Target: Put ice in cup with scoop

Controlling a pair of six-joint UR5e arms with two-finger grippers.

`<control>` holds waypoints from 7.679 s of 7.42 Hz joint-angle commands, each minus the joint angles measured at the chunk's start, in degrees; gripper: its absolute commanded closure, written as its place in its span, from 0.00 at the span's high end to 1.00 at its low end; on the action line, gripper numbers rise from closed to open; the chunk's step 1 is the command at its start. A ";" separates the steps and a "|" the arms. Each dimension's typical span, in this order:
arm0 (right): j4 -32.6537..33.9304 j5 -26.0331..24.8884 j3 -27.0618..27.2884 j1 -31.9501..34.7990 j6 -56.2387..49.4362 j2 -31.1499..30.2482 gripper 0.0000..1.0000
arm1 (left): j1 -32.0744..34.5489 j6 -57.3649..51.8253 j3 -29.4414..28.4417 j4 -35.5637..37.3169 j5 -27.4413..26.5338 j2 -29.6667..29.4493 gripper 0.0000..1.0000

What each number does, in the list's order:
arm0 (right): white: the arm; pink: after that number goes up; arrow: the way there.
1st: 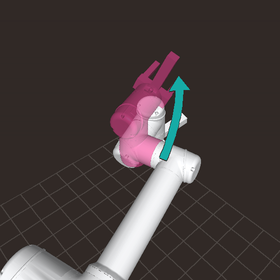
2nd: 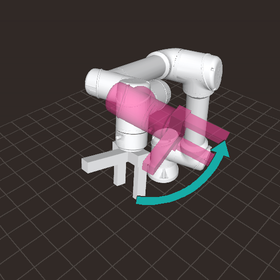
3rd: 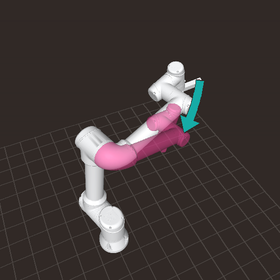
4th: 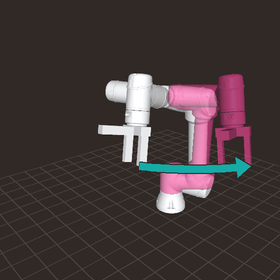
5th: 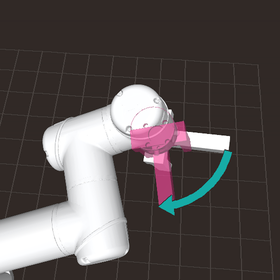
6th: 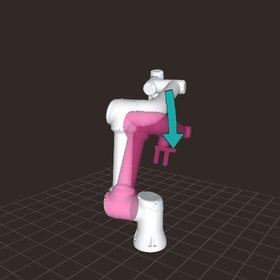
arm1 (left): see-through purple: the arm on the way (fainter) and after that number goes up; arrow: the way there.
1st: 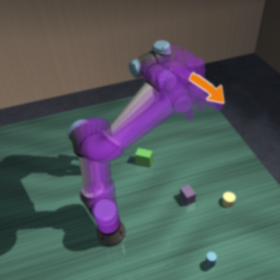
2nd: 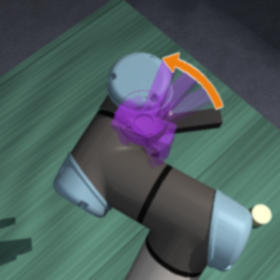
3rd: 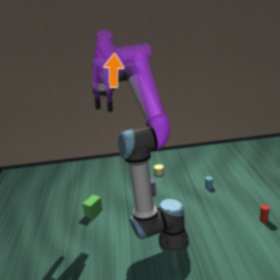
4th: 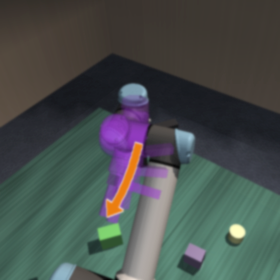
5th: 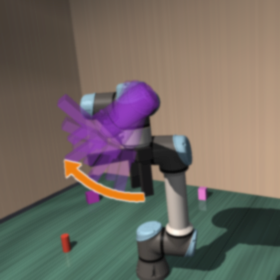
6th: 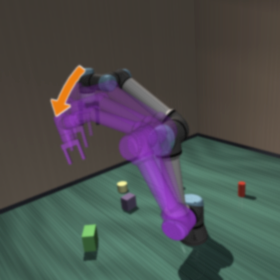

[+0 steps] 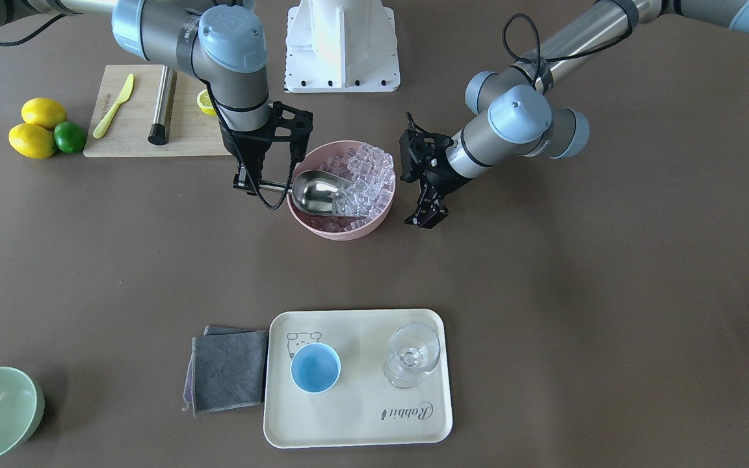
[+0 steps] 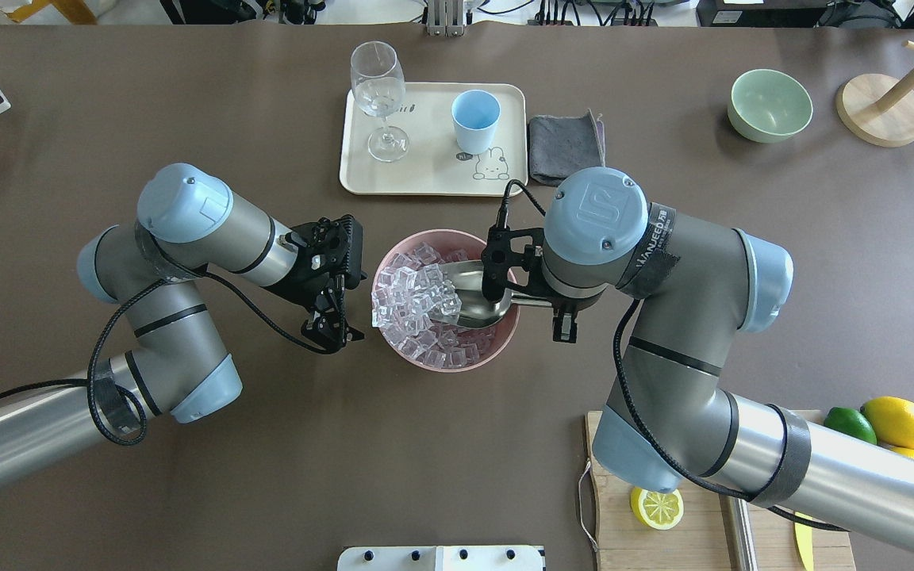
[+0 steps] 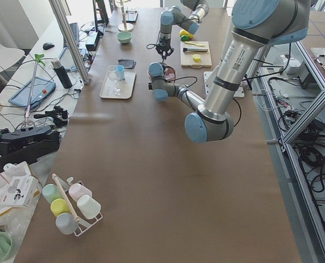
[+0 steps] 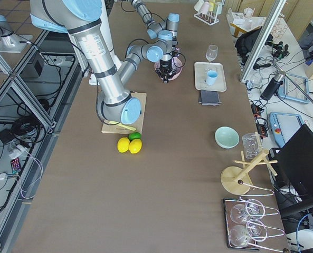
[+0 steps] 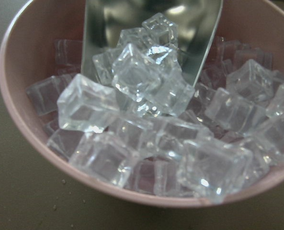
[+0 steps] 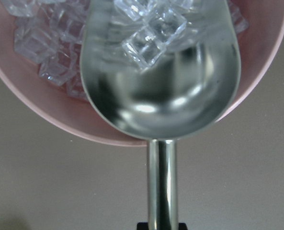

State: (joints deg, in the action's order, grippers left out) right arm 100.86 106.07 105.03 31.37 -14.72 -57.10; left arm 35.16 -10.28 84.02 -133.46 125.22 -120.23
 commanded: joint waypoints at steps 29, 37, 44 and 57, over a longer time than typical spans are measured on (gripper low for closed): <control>4.42 17.95 -27.07 25.15 -0.84 15.60 0.00 | 11.05 0.79 12.99 7.74 10.11 13.09 0.99; 17.71 6.43 -29.62 19.35 -0.75 25.63 0.00 | 27.01 24.87 21.70 30.72 10.04 23.09 0.99; 23.58 3.44 -33.58 19.26 -6.19 28.88 0.00 | 49.03 20.86 17.35 33.97 11.71 32.08 0.99; -17.36 14.43 8.47 28.84 52.36 -38.06 0.00 | 55.37 14.85 13.62 38.28 7.40 33.93 0.99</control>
State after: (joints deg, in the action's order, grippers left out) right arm 98.92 119.94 117.63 59.51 26.63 -86.72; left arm 90.61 4.57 97.64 -95.19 132.63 -86.24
